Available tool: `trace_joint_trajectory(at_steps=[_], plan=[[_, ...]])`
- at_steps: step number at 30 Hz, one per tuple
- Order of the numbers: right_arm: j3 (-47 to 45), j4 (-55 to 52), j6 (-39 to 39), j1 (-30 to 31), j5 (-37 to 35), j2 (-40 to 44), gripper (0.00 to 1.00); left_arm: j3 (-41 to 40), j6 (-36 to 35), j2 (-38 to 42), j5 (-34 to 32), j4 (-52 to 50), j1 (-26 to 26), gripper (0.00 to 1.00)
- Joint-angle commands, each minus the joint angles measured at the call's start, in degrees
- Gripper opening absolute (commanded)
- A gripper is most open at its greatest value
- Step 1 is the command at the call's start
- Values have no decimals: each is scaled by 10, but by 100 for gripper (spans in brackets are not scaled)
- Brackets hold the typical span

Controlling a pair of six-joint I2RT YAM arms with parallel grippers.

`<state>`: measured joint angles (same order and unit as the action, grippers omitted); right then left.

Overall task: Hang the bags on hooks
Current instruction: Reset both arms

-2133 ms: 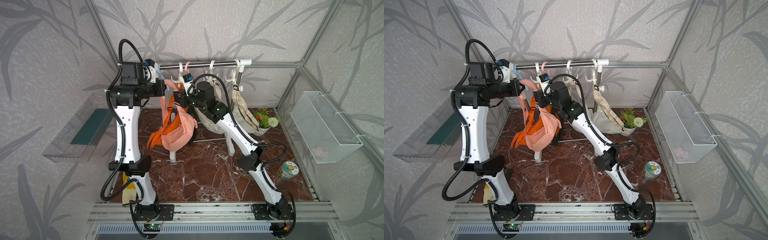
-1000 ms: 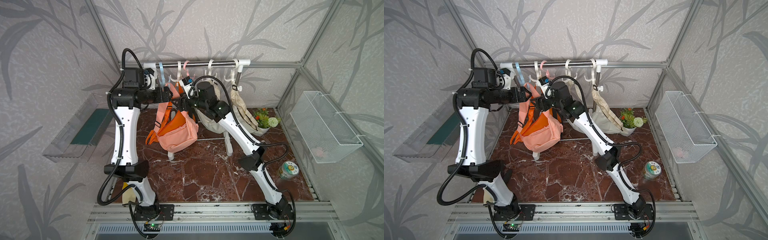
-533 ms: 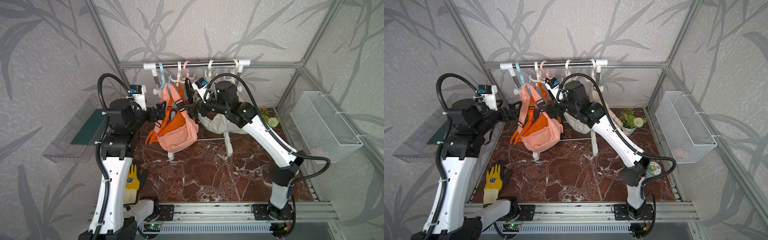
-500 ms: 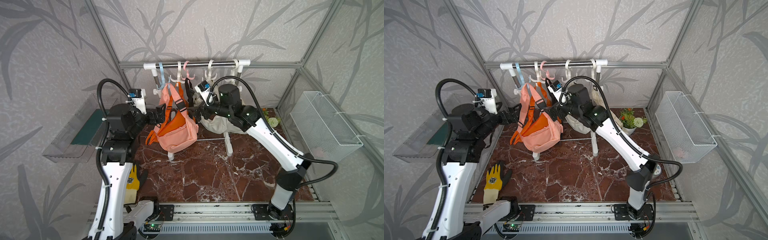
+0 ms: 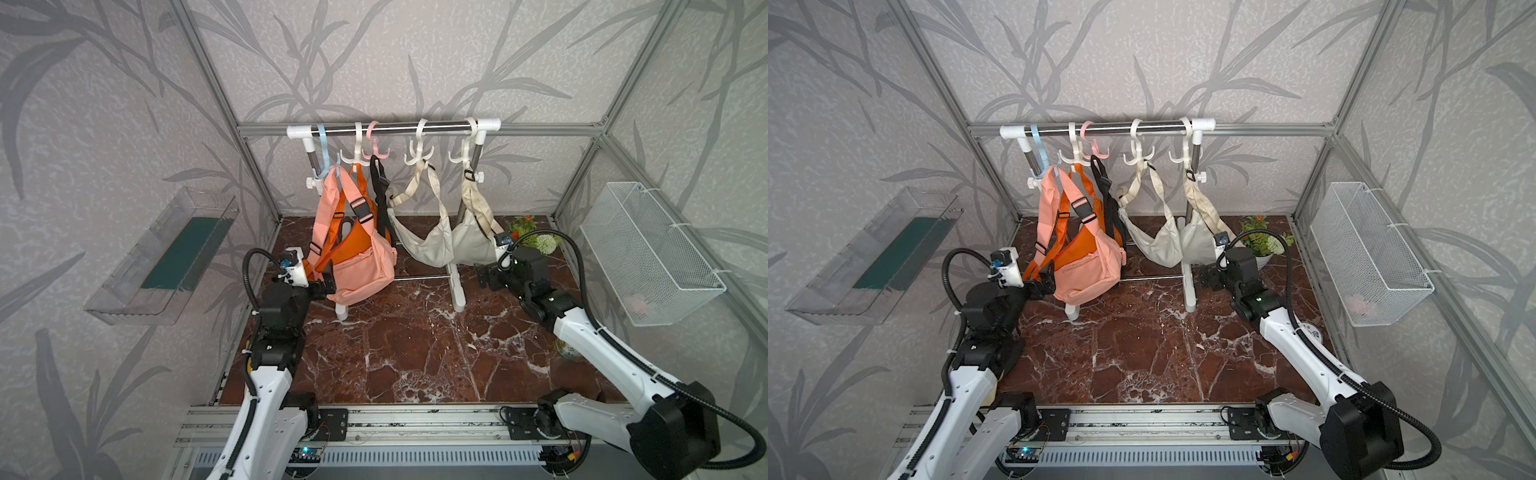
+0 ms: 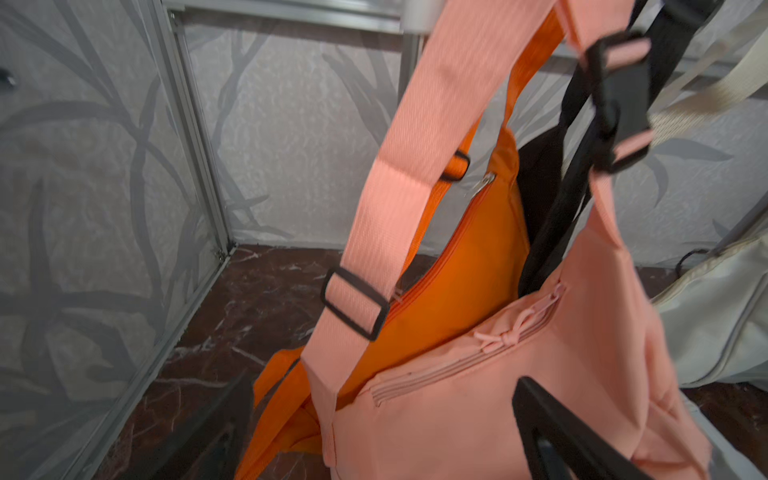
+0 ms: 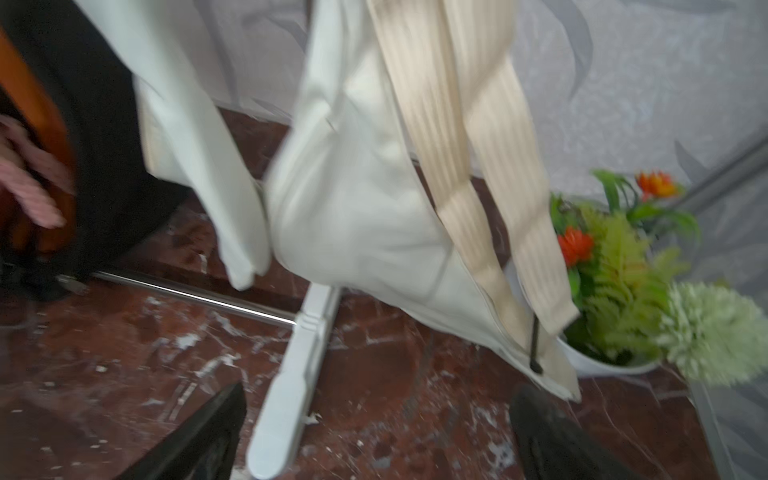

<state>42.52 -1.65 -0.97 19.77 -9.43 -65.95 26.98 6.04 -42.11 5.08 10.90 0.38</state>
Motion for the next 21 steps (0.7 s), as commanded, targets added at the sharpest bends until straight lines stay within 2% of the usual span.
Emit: trace_joint_trajectory(at_steps=[1,4,7,10,12,14,15,16,17,19,21], plan=[[-78,166,2,-24,-69,15,99,-58,-3,-19,-49,129,1,99],[-130,284,-41,-31,-108,-31,99,-129,29,-86,-99,249,2,99],[-167,376,-73,-43,-127,-81,99,-159,19,-185,-99,343,2,99],[-198,429,-47,-77,-87,-120,99,-157,13,-270,-89,393,2,99],[-222,503,-30,-98,-65,-157,99,-149,6,-310,-72,427,5,99],[-234,560,-18,-114,-37,-202,99,-106,-13,-287,-57,306,4,99],[-236,595,-27,-114,-24,-230,99,-110,-36,-291,-55,336,5,100],[-238,639,-38,-114,-6,-255,99,-137,-51,-312,-60,422,5,100],[-239,640,-44,-113,4,-256,99,-153,-47,-338,-75,487,10,100],[-224,553,-39,-114,11,-218,99,-159,-39,-408,-52,567,24,100],[-217,547,-41,-114,15,-223,99,-168,-51,-480,-28,668,24,100]])
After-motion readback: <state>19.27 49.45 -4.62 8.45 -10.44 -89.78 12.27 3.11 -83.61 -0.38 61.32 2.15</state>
